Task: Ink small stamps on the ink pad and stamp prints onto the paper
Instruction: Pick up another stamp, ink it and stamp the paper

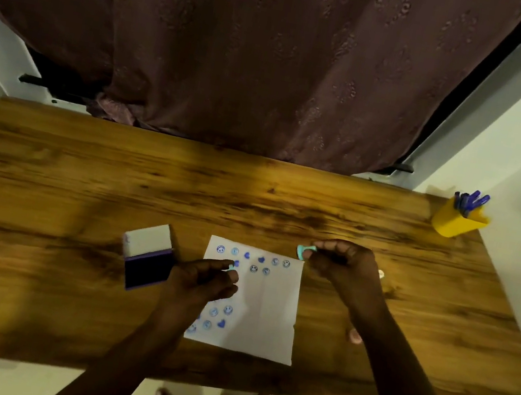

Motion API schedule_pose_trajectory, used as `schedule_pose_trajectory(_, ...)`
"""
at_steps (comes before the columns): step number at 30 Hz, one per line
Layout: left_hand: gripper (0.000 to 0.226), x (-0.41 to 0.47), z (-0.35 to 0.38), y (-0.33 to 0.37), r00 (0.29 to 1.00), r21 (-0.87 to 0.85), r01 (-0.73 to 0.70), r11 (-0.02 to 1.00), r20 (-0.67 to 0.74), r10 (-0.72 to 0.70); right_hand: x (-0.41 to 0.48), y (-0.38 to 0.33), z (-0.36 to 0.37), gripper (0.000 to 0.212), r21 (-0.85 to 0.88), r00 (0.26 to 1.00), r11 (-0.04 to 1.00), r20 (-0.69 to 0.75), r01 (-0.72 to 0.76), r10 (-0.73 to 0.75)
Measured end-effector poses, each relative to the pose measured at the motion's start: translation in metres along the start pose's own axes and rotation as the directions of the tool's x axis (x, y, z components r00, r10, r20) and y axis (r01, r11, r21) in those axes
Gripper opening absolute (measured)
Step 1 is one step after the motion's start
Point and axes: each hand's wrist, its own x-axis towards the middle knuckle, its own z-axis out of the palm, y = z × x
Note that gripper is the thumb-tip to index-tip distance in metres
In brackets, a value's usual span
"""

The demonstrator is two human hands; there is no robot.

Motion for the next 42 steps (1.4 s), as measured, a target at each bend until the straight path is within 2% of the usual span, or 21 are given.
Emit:
schedule_pose_trajectory(2,0.033,0.000,0.015,0.002,0.998,0.003,0.022,1.000,0.061,-0.023,-0.012,0.005,-0.002,0.019,0.101,0.998,0.993,0.035,-0.056,0.052)
schedule_pose_trajectory(5,0.037,0.000,0.041,0.003,0.991,0.030,0.067,0.997,0.118,-0.070,-0.028,0.018,-0.005,0.021,0.140,0.993,0.984,0.073,-0.107,0.097)
schedule_pose_trajectory(12,0.023,-0.001,0.083,0.002,0.954,0.051,0.047,0.998,0.295,-0.060,-0.045,0.038,-0.023,0.028,0.200,0.989,0.975,0.129,-0.096,0.071)
schedule_pose_trajectory(19,0.012,-0.001,0.113,0.002,0.944,0.050,0.086,0.995,0.315,-0.098,-0.048,0.052,-0.045,0.026,0.282,0.992,0.955,0.105,-0.092,0.065)
schedule_pose_trajectory(22,0.016,-0.002,0.120,-0.001,0.936,0.058,0.083,0.995,0.339,-0.098,-0.050,0.059,-0.054,0.023,0.321,0.989,0.939,0.117,-0.127,0.094)
schedule_pose_trajectory(27,0.023,0.000,0.127,-0.009,0.918,0.091,0.057,0.994,0.386,-0.089,-0.050,0.068,-0.066,0.018,0.305,0.982,0.946,0.178,-0.111,0.059)
schedule_pose_trajectory(32,0.031,0.003,0.136,-0.008,0.898,0.012,0.040,0.999,0.439,-0.041,-0.046,0.068,-0.075,0.023,0.373,0.982,0.919,0.175,-0.131,0.069)
schedule_pose_trajectory(38,0.030,0.007,0.143,-0.015,0.884,0.016,0.008,1.000,0.467,-0.014,-0.045,0.067,-0.087,0.019,0.367,0.977,0.915,0.186,-0.165,0.101)
schedule_pose_trajectory(42,0.030,0.007,0.152,-0.017,0.889,0.052,0.001,0.999,0.458,-0.025,-0.044,0.071,-0.096,0.015,0.299,0.975,0.940,0.195,-0.163,0.107)
